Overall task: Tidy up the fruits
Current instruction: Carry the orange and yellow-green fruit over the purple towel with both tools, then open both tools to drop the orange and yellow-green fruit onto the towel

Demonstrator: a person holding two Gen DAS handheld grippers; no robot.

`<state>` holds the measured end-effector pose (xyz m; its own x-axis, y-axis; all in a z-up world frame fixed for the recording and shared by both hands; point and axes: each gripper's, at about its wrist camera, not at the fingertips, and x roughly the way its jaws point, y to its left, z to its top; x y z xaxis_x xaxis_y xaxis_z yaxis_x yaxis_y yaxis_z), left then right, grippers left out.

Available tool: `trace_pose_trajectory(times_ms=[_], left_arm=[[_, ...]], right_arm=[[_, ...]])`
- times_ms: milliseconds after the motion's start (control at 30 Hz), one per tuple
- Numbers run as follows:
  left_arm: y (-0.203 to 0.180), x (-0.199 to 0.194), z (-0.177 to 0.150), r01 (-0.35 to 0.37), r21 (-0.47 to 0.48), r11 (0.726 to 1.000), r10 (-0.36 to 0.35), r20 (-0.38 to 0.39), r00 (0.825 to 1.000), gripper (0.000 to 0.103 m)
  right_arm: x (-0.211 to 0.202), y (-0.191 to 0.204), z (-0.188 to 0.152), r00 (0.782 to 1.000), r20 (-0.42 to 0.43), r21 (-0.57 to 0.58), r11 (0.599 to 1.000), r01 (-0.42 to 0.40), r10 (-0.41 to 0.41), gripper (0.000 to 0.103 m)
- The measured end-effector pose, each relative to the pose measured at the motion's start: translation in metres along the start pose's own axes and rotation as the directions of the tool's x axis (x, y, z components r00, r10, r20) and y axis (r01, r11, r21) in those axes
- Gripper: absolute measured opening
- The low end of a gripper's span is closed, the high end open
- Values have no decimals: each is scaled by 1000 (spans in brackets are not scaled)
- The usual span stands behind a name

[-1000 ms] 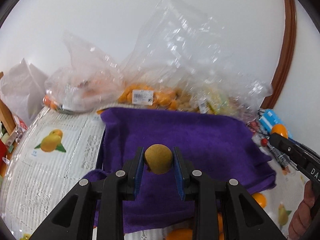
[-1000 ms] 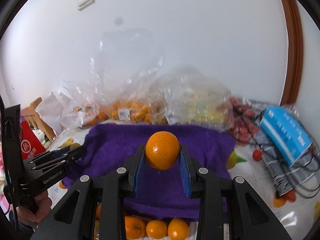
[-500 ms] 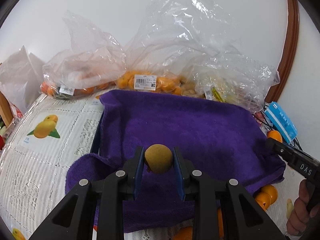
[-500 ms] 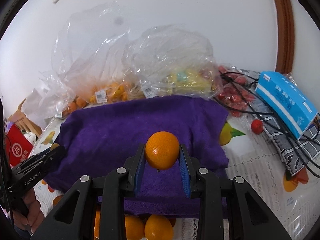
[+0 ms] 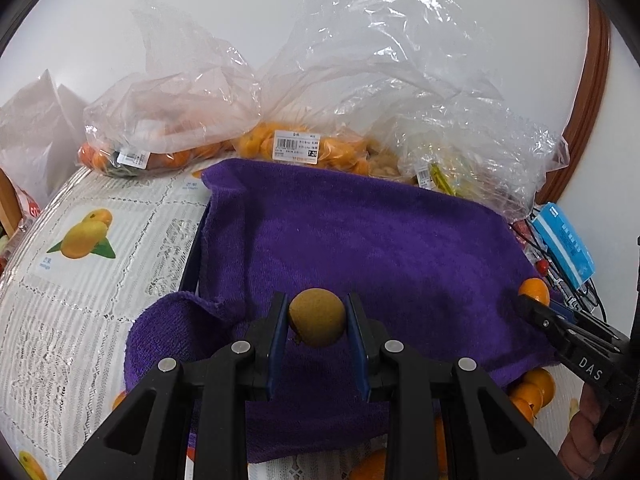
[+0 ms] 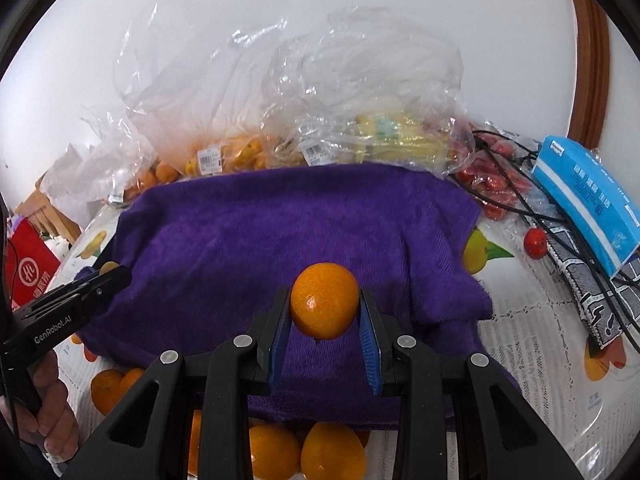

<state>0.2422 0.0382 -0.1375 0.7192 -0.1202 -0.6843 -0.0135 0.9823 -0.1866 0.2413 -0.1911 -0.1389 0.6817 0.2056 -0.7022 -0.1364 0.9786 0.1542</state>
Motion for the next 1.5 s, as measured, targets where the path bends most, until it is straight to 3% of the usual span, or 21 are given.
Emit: trace_pose_trajectory(times_ms=[700, 1333, 1500], left_arm=[[1, 9, -2, -3, 0, 1000, 3, -51, 999, 27], [-1, 10, -1, -2, 3, 1000, 2, -53, 999, 27], [-2, 6, -1, 13, 3, 1000, -13, -36, 999, 38]], right_arm=[[16, 1, -7, 998, -63, -5, 1000, 22, -22, 33], [17, 1, -8, 998, -64, -13, 1000, 19, -20, 33], [13, 0, -7, 999, -49, -7, 1000, 14, -14, 35]])
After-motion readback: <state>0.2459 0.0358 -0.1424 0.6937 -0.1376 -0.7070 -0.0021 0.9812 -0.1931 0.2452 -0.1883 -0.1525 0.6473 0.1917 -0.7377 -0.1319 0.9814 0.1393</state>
